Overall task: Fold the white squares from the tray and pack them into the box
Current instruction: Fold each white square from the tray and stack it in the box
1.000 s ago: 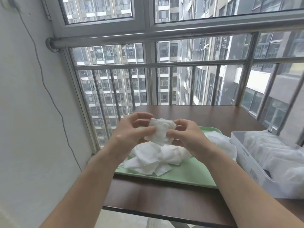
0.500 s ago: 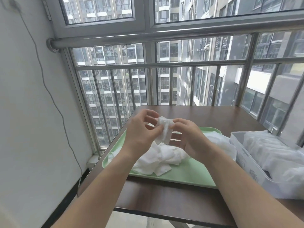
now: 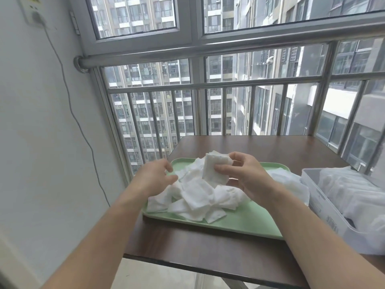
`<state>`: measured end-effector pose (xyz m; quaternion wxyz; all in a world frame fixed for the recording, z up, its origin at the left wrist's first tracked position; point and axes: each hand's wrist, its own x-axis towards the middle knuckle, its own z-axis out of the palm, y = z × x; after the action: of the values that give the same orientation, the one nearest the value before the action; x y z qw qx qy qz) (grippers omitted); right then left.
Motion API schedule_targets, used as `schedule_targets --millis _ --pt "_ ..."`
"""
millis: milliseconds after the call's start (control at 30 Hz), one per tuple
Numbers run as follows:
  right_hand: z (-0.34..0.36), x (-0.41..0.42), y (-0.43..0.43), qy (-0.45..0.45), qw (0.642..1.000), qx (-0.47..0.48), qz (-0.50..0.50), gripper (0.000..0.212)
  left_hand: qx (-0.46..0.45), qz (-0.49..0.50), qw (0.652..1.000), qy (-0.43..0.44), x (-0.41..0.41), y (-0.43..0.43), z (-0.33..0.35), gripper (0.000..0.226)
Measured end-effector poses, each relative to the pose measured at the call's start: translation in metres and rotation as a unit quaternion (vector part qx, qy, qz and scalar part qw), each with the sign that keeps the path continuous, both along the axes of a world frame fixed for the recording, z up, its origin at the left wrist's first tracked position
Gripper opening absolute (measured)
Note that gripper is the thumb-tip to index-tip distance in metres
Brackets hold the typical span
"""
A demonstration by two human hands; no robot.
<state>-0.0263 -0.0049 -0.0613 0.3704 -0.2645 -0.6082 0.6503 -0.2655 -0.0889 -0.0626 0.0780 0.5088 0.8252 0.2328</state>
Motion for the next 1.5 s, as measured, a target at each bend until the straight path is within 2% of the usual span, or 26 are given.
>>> schedule_targets --millis 67,267,400,533,667,767,867,933,1033,1100,1133,1167,1200,1267,1300,1333,1400,1467,1500 --pt "-0.002 -0.001 0.000 -0.004 1.000 0.001 -0.001 0.030 -0.037 -0.004 0.999 0.000 -0.003 0.003 -0.006 0.027" --pt "0.000 0.000 0.000 0.002 1.000 0.004 -0.008 0.024 -0.021 -0.043 0.995 -0.092 0.002 0.004 -0.007 0.025" --pt "-0.001 0.000 0.000 -0.001 1.000 0.008 -0.016 0.019 0.060 -0.049 0.990 -0.120 0.001 0.003 -0.002 0.028" --pt "-0.002 0.000 0.003 -0.013 0.999 0.009 -0.039 0.015 0.130 -0.068 0.967 -0.210 -0.001 -0.004 0.009 0.026" --pt "-0.003 -0.001 0.005 -0.025 0.998 0.005 -0.065 0.013 0.193 -0.096 0.911 -0.351 0.013 -0.011 0.023 0.035" --pt "-0.004 -0.001 0.005 -0.026 0.997 -0.005 -0.076 0.012 0.214 -0.129 0.829 -0.500 0.026 -0.011 0.030 0.037" --pt "-0.004 0.000 0.005 -0.027 0.997 -0.007 -0.069 0.015 0.191 -0.154 0.749 -0.615 0.041 -0.004 0.028 0.039" --pt "-0.004 -0.001 0.006 -0.031 0.997 -0.006 -0.064 0.018 0.182 -0.161 0.725 -0.645 0.051 0.001 0.024 0.038" --pt "-0.006 -0.002 0.007 -0.033 0.997 -0.009 -0.064 0.018 0.187 -0.164 0.708 -0.660 0.060 0.006 0.022 0.032" --pt "-0.007 -0.002 0.009 -0.037 0.997 -0.013 -0.069 0.018 0.199 -0.157 0.715 -0.652 0.061 0.008 0.021 0.030" --pt "-0.008 -0.002 0.010 -0.041 0.996 -0.018 -0.079 0.020 0.205 -0.146 0.729 -0.637 0.060 0.008 0.020 0.028" --pt "-0.008 -0.002 0.011 -0.046 0.994 -0.021 -0.098 0.021 0.211 -0.125 0.761 -0.601 0.059 0.010 0.019 0.024" --pt "-0.009 -0.002 0.012 -0.057 0.990 -0.014 -0.129 0.022 0.216 -0.095 0.811 -0.535 0.058 0.011 0.017 0.021" --pt "-0.008 0.000 0.016 -0.093 0.971 0.042 -0.217 0.018 0.216 -0.033 0.906 -0.363 0.055 0.013 0.014 0.016" --pt "-0.007 0.002 0.017 -0.101 0.959 0.071 -0.253 0.017 0.210 -0.015 0.931 -0.298 0.055 0.014 0.013 0.016" --pt "-0.006 0.003 0.018 -0.093 0.953 0.088 -0.275 0.016 0.203 -0.010 0.943 -0.265 0.055 0.013 0.012 0.017" --pt "-0.004 0.004 0.017 -0.052 0.951 0.096 -0.288 0.016 0.189 -0.027 0.946 -0.263 0.056 0.012 0.014 0.020" --pt "-0.003 0.005 0.017 -0.022 0.960 0.087 -0.267 0.018 0.188 -0.072 0.921 -0.333 0.060 0.009 0.018 0.021" --pt "-0.002 0.005 0.017 -0.015 0.967 0.075 -0.243 0.018 0.190 -0.106 0.889 -0.403 0.062 0.007 0.020 0.023"
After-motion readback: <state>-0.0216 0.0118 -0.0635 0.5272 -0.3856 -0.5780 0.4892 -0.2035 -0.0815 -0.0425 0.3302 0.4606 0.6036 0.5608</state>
